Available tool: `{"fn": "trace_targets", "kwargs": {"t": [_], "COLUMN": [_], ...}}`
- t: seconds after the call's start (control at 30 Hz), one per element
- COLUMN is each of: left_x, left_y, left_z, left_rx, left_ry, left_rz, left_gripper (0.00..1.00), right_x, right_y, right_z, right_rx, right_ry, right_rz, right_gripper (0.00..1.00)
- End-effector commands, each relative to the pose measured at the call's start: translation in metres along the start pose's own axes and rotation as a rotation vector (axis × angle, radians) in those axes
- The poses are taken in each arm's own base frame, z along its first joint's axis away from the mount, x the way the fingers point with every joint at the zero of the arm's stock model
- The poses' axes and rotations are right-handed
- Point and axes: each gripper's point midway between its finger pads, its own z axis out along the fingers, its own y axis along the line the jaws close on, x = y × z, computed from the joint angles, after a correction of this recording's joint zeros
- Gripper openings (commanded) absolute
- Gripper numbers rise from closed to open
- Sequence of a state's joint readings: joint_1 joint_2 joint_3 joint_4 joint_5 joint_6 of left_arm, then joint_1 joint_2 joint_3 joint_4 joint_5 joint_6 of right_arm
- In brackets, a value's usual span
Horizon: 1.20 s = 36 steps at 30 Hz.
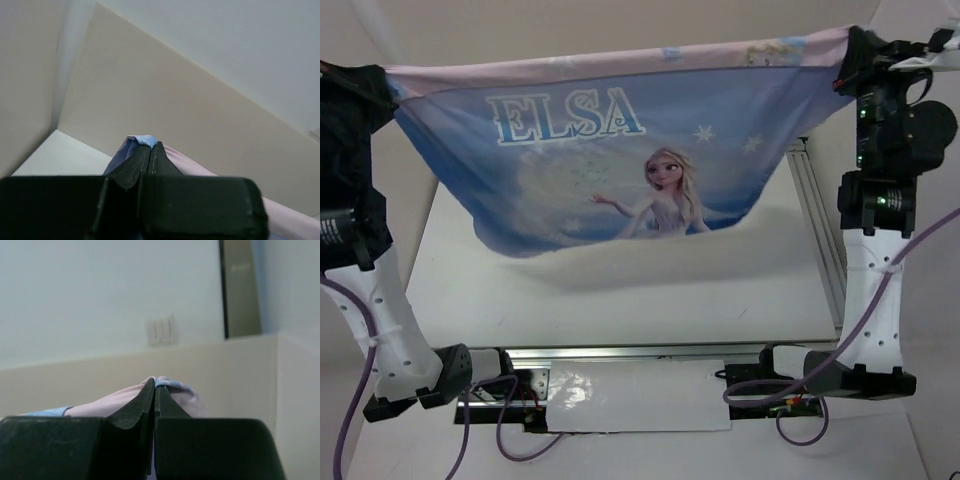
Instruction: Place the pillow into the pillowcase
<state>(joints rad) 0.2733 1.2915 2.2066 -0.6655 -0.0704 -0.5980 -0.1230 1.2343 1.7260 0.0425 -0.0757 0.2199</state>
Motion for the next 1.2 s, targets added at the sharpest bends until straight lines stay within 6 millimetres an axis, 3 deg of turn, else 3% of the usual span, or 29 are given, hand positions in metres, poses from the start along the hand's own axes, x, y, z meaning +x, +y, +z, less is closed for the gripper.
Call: {"fn": "trace_targets", "kwargs": {"t": [0.0,0.03,0.13,0.2,0.27,0.33,0.4,0.43,0.47,0.5,0.53,0.6,0.63,0.67,0.73,0.77,0.8,0.83,0.87,0.9,0.93,0.97,1.0,1.03,1.07,1.1,1.17], "left_x": [-0.071,-0.078,-0.102,-0.116,-0.121,-0.124,-0.112,-0.095,-0.087,-0.072,-0.048,-0.013,0.008,0.041,0.087,0.122,0.139,0.159,0.193,0.218,0.233,0.261,0.274,0.295,0.268,0.303,0.302], "left_y": [0.031,0.030,0.022,0.015,0.011,0.006,0.007,0.008,0.008,0.012,0.022,0.038,0.046,0.057,0.080,0.098,0.104,0.111,0.124,0.128,0.133,0.150,0.160,0.178,0.168,0.188,0.189], "left_z": [-0.034,-0.041,-0.078,-0.108,-0.123,-0.127,-0.117,-0.103,-0.095,-0.081,-0.063,-0.036,-0.021,-0.004,0.027,0.041,0.053,0.064,0.086,0.098,0.111,0.138,0.150,0.147,0.166,0.175,0.179], "left_rx": [-0.211,-0.216,-0.203,-0.177,-0.157,-0.135,-0.124,-0.104,-0.092,-0.091,-0.110,-0.136,-0.141,-0.136,-0.169,-0.205,-0.201,-0.199,-0.210,-0.189,-0.176,-0.212,-0.252,-0.318,-0.315,-0.364,-0.391], "left_ry": [-0.262,-0.289,-0.371,-0.425,-0.449,-0.456,-0.415,-0.357,-0.332,-0.287,-0.222,-0.139,-0.091,-0.024,0.070,0.136,0.168,0.216,0.297,0.359,0.388,0.449,0.480,0.587,0.548,0.641,0.641], "left_rz": [0.094,0.089,0.097,0.097,0.112,0.119,0.139,0.142,0.148,0.139,0.127,0.112,0.118,0.110,0.109,0.096,0.096,0.095,0.095,0.087,0.104,0.107,0.102,0.103,0.088,0.089,0.104], "left_gripper": [0.00,0.00,0.00,0.00,0.00,0.00,0.00,0.00,0.00,0.00,0.00,0.00,0.00,0.00,0.00,0.00,0.00,0.00,0.13,0.41,0.80,1.00,1.00,1.00,1.00,1.00,1.00], "right_x": [-0.109,-0.142,-0.186,-0.203,-0.217,-0.215,-0.184,-0.173,-0.135,-0.118,-0.094,-0.019,0.002,0.030,0.115,0.142,0.172,0.224,0.257,0.270,0.329,0.359,0.331,0.407,0.414,0.418,0.421], "right_y": [-0.053,-0.048,-0.047,-0.045,-0.047,-0.049,-0.054,-0.055,-0.063,-0.067,-0.072,-0.086,-0.091,-0.089,-0.102,-0.102,-0.096,-0.103,-0.099,-0.089,-0.100,-0.107,-0.109,-0.121,-0.123,-0.117,-0.105], "right_z": [-0.029,-0.039,-0.061,-0.079,-0.100,-0.105,-0.094,-0.090,-0.072,-0.063,-0.056,-0.036,-0.031,-0.023,-0.012,-0.005,0.002,0.012,0.016,0.032,0.040,0.038,0.073,0.055,0.061,0.068,0.080], "right_rx": [0.350,0.366,0.432,0.456,0.500,0.515,0.505,0.493,0.489,0.489,0.491,0.480,0.483,0.451,0.436,0.417,0.359,0.342,0.316,0.284,0.307,0.357,0.403,0.444,0.448,0.439,0.391], "right_ry": [-0.265,-0.327,-0.393,-0.416,-0.446,-0.433,-0.327,-0.293,-0.194,-0.163,-0.108,0.040,0.060,0.098,0.246,0.283,0.338,0.416,0.471,0.479,0.562,0.640,0.565,0.763,0.785,0.791,0.782], "right_rz": [-0.207,-0.219,-0.286,-0.319,-0.346,-0.361,-0.375,-0.373,-0.368,-0.352,-0.317,-0.295,-0.275,-0.229,-0.186,-0.141,-0.110,-0.093,-0.075,-0.066,-0.074,-0.095,-0.109,-0.134,-0.138,-0.138,-0.140], "right_gripper": [0.00,0.00,0.00,0.00,0.00,0.00,0.00,0.00,0.00,0.00,0.00,0.00,0.00,0.00,0.00,0.00,0.00,0.00,0.00,0.02,0.08,0.15,0.32,0.68,0.97,1.00,1.00]}}
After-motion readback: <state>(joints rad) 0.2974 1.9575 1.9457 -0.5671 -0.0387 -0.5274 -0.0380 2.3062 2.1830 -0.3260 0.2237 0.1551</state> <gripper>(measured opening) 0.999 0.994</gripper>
